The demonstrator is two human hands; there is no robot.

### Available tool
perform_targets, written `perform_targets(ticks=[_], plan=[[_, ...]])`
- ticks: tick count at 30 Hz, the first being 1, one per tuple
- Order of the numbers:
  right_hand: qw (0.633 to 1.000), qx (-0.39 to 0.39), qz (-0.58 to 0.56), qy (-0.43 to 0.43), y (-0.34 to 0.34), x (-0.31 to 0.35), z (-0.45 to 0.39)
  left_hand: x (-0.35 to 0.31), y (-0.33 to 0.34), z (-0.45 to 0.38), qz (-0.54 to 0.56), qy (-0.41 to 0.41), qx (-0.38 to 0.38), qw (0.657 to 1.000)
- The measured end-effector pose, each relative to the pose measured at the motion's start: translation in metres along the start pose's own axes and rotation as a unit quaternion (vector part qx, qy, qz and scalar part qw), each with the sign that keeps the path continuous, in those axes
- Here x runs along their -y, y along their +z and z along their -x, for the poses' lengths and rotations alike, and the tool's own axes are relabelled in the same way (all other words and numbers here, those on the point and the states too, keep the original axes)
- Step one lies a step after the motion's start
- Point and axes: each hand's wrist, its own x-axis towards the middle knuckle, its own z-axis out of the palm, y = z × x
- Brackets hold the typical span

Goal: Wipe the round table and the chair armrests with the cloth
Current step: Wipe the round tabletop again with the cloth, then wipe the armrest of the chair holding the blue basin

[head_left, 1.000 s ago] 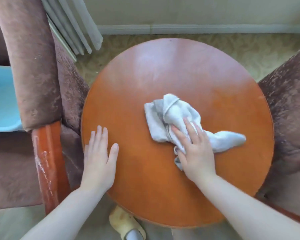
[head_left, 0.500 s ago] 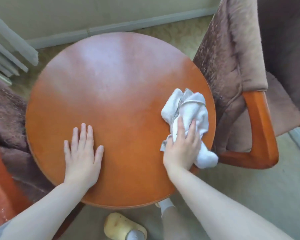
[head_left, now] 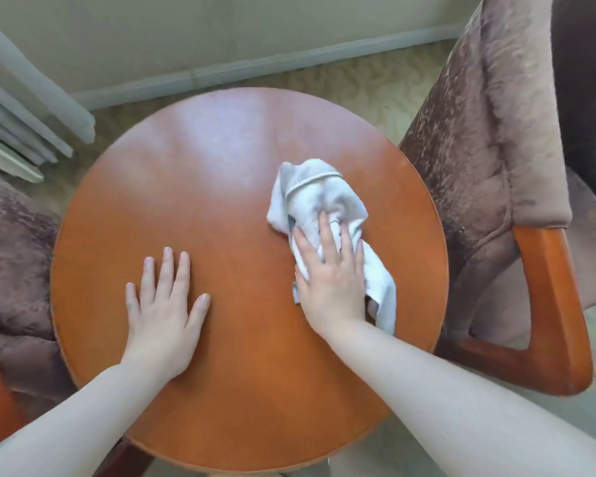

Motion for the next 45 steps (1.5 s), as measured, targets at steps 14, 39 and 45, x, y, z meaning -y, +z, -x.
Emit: perform_targets(ticks=[14, 39, 45], plan=[[0.998, 0.035, 0.013, -0.045, 0.015, -0.001, -0.141, -0.025, -0.016, -0.045, 0.026, -0.08, -0.007, 0.996], [0.986, 0.088, -0.047, -0.133, 0.015, 0.131, -0.041, 0.037, -0.05, 0.076, 0.045, 0.062, 0.166, 0.983], [0.977, 0.087, -0.182, -0.062, -0.01, 0.173, 0.034, 0.12, -0.078, 0.134, -0.075, 0.166, 0.066, 0.981]])
